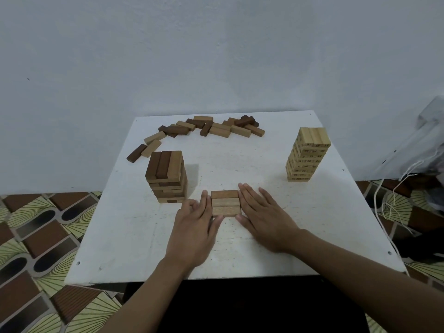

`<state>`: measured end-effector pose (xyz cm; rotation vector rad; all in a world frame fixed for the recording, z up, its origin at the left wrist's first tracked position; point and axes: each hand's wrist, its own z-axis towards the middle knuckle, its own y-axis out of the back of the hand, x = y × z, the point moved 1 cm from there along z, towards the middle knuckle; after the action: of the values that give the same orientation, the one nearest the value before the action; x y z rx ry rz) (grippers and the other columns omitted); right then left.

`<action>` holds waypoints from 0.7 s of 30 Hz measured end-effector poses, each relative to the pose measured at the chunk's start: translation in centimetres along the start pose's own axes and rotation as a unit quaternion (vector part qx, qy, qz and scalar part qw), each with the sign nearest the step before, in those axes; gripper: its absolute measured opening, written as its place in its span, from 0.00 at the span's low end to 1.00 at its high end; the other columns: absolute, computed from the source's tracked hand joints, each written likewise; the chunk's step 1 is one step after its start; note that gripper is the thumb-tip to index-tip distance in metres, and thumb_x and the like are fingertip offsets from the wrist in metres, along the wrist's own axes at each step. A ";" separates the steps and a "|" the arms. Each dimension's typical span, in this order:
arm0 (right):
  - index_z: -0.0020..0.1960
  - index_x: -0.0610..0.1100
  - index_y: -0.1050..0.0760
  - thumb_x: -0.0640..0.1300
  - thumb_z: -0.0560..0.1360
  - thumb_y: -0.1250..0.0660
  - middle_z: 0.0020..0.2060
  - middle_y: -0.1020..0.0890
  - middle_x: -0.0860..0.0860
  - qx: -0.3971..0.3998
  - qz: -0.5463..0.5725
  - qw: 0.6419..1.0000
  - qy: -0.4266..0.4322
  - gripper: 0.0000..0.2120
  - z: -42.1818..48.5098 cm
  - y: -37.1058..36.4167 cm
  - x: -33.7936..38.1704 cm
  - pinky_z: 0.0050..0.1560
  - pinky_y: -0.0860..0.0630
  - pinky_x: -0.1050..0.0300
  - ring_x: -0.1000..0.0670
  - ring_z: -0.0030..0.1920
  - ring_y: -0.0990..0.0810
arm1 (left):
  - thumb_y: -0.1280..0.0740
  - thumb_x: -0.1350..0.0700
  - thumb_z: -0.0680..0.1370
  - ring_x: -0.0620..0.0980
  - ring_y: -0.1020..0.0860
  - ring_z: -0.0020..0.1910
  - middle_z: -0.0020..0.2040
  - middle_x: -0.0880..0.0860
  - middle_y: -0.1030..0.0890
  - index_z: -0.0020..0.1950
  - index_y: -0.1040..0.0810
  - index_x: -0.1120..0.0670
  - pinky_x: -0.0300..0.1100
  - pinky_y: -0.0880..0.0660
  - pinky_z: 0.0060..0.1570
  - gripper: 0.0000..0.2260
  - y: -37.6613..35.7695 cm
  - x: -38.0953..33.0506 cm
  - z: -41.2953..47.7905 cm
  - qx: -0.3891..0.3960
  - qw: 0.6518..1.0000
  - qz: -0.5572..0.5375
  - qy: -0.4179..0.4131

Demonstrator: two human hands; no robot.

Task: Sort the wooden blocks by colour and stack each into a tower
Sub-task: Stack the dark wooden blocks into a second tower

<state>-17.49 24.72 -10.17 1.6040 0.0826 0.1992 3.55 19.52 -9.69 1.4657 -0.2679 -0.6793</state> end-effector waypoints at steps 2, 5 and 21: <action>0.81 0.40 0.61 0.59 0.84 0.65 0.81 0.60 0.47 -0.004 0.001 1.000 -0.001 0.33 0.0 0.0 0.0 0.80 0.60 0.47 0.52 0.79 0.67 | 0.57 0.38 0.84 0.51 0.37 0.66 0.81 0.52 0.37 0.82 0.43 0.56 0.47 0.32 0.68 0.32 0.0 0.0 0.1 0.007 1.000 0.002 0.000; 0.81 0.39 0.60 0.60 0.83 0.68 0.81 0.59 0.46 -0.003 0.001 1.000 -0.002 0.34 0.1 0.1 0.1 0.80 0.59 0.46 0.52 0.79 0.66 | 0.56 0.37 0.84 0.51 0.38 0.67 0.81 0.51 0.38 0.82 0.43 0.56 0.49 0.32 0.70 0.32 0.0 0.2 0.1 0.008 1.000 -0.011 0.005; 0.80 0.38 0.60 0.59 0.83 0.69 0.80 0.60 0.45 -0.003 0.003 1.000 -0.003 0.34 -0.2 0.3 0.4 0.80 0.59 0.45 0.50 0.79 0.66 | 0.56 0.37 0.84 0.50 0.39 0.68 0.82 0.47 0.40 0.83 0.45 0.53 0.49 0.32 0.70 0.32 -0.1 0.2 0.0 0.012 1.000 -0.018 0.005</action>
<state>-17.18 24.94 -9.88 1.5995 0.0734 0.1996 3.68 19.35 -9.85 1.4991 -0.2438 -0.6994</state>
